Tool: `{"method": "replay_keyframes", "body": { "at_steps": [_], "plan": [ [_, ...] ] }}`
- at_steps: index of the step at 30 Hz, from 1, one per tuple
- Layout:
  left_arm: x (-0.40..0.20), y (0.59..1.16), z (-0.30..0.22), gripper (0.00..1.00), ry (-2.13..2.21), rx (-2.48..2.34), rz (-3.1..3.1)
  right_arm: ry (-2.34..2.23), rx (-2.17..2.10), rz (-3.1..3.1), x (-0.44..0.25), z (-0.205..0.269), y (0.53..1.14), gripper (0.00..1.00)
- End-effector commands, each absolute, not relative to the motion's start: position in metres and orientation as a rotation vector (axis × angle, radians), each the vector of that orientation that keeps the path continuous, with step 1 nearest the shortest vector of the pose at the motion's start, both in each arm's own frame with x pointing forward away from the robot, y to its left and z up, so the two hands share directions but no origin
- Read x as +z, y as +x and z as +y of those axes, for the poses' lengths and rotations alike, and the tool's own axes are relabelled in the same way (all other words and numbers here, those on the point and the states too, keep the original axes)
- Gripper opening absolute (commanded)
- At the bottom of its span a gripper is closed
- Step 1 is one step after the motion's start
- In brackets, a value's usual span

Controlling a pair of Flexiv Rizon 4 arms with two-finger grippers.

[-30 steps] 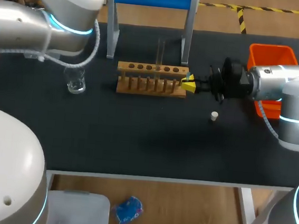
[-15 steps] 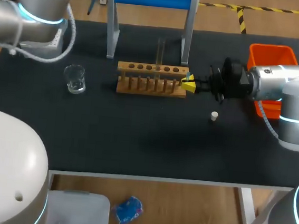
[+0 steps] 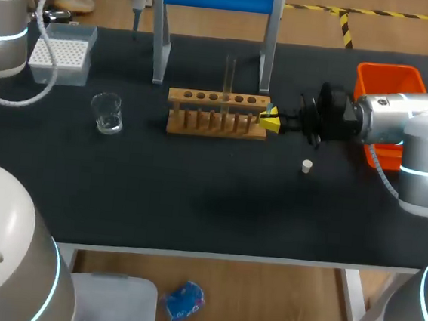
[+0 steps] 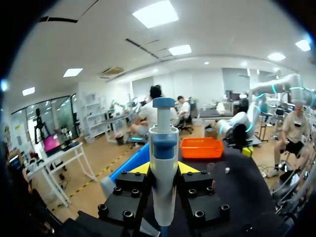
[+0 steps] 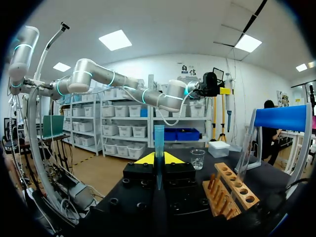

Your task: Invert the test tube, pick up the pipette, mount the tip to pipette, aspirate from beaker and dispense into the tube, eject the tip, return the pipette, and cap with the stopper.

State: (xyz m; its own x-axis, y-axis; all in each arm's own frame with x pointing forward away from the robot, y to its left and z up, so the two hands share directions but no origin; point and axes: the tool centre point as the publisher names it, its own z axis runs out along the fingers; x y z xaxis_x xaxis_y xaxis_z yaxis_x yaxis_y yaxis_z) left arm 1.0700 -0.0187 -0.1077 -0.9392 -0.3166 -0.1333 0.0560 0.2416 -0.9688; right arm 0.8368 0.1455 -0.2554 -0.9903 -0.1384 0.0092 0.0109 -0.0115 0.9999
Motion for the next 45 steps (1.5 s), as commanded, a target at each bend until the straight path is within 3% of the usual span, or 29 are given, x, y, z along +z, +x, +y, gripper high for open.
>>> {"method": "replay_keyframes", "body": {
  "at_steps": [1,14,22,30,45],
  "plan": [
    [-0.103,1.061,-0.016,0.0,-0.248,-1.76,2.184,0.138,-2.159,-2.134,-0.255,0.145,0.836,0.0],
    [-0.1,1.059,-0.019,0.0,-0.223,-1.787,2.168,0.138,-2.159,-2.134,-0.255,0.145,0.836,0.0],
    [-0.084,0.992,-0.073,0.0,-0.021,-1.849,2.282,0.138,-2.159,-2.134,-0.255,0.145,0.836,0.0],
    [-0.077,0.933,-0.113,0.0,-0.124,-1.854,2.281,0.138,-2.159,-2.134,-0.255,0.145,0.836,0.0],
    [-0.067,0.883,-0.169,0.0,-0.268,-2.033,2.168,0.138,-2.159,-2.134,-0.255,0.145,0.836,0.0]
  ]
}}
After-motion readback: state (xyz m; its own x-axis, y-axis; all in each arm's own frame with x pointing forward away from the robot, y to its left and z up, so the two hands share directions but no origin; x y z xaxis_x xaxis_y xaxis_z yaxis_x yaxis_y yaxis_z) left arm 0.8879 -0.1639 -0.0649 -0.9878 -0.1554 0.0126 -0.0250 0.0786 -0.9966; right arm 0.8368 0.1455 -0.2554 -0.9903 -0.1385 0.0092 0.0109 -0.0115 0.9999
